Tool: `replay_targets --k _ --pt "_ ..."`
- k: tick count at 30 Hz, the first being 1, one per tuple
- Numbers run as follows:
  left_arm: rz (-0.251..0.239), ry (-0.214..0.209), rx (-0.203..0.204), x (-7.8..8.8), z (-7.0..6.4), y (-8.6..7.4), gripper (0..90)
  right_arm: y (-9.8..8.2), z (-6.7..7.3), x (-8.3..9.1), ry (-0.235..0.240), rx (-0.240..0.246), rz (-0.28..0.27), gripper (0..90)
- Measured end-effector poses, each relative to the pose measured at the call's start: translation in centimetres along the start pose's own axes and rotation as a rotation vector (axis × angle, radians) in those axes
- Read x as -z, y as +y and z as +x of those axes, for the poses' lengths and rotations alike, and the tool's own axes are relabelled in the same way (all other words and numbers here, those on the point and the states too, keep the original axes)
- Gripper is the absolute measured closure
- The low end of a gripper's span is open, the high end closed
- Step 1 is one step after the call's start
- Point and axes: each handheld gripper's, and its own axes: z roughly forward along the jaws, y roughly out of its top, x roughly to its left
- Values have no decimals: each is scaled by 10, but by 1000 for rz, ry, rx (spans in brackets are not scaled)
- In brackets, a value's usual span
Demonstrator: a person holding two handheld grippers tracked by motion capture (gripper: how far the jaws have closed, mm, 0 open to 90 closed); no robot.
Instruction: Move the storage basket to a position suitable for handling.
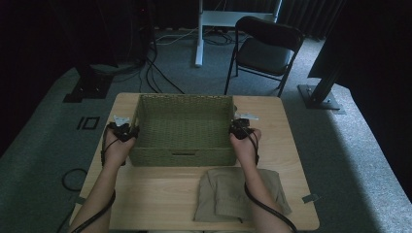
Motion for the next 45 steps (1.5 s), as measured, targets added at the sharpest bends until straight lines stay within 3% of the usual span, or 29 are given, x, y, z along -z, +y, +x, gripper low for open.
replay_targets --k 10,16,28,45 --pt "8 -9 -23 -9 -24 6 804 1 -25 3 -2 -21 13 801" --pt "-3 -19 -6 -13 -38 8 802 0 -41 6 -6 -29 11 801" --pt "9 -33 -45 -24 -71 15 801 -1 -73 13 -32 -25 21 800" --pt "13 -55 -64 -37 -113 22 790 -3 -117 21 -47 -27 27 799"
